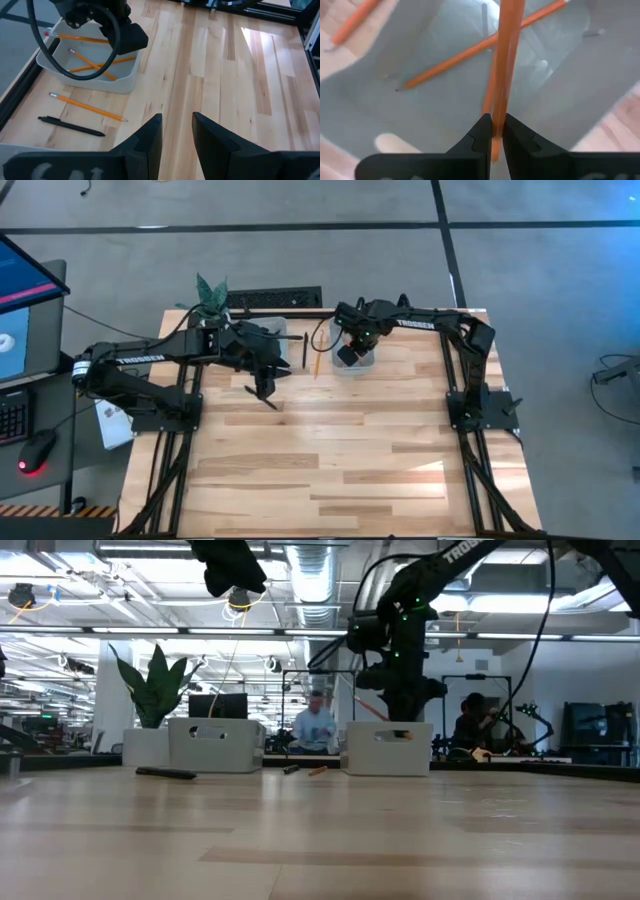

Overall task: Sort pens & pencils
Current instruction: Put the orange pencil into the right gray bin

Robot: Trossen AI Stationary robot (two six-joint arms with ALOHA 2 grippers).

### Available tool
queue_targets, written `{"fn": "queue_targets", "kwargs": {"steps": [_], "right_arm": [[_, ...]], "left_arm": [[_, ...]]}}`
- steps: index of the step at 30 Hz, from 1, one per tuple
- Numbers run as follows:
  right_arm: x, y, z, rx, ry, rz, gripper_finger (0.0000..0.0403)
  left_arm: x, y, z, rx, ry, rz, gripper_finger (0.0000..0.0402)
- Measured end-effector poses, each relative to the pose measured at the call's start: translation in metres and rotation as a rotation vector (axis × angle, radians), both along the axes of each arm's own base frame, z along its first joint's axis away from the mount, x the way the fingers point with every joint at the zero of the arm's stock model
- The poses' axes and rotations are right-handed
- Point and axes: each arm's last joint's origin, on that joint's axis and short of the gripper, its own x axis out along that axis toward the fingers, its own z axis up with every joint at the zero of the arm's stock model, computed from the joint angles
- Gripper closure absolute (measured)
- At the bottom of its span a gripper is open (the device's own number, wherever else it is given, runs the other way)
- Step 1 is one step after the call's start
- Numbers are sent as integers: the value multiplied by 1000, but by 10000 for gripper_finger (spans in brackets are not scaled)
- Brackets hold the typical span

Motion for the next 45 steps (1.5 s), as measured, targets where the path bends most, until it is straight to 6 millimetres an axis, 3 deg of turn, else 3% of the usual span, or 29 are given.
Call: {"fn": "queue_targets", "kwargs": {"steps": [32,45], "right_arm": [[-3,3,-1,56,18,6,345],[8,-2,-43,101,97,5,345]], "left_arm": [[0,0,0,0,-1,0,305],[0,0,0,0,2,0,305]]}}
